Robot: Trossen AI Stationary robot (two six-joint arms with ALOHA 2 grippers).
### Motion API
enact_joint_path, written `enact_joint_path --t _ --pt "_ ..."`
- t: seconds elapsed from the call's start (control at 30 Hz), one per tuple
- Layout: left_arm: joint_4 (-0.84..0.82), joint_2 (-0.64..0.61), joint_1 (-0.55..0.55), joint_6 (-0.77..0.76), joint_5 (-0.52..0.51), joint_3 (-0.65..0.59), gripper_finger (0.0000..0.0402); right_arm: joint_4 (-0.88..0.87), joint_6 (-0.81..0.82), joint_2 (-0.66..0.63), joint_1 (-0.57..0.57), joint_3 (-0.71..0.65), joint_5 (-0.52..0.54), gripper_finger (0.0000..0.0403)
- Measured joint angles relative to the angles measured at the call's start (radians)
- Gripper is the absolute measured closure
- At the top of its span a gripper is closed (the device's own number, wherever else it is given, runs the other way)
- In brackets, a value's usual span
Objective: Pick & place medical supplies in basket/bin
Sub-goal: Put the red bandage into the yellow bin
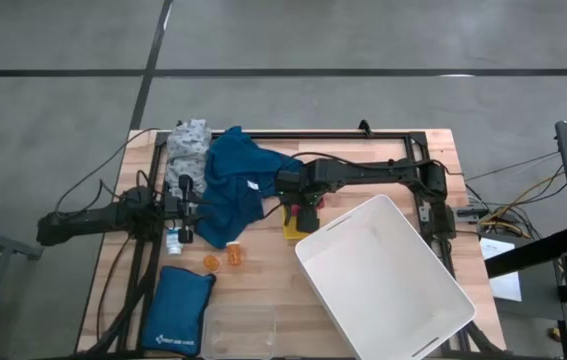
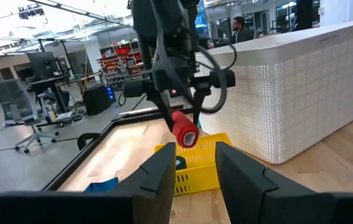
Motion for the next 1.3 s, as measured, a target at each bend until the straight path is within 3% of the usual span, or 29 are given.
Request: enact_joint_path --t 0.63,1.3 --pt "0.0 0.0 0.0 0.0 0.0 0.0 0.0284 0.198 0.048 0.001 0.007 -0.163 -0.071 0.0211" --pt "0.0 0.0 0.0 0.0 0.0 0.0 0.0284 0.233 0.155 0.001 0.007 -0.17 -0.078 0.0197"
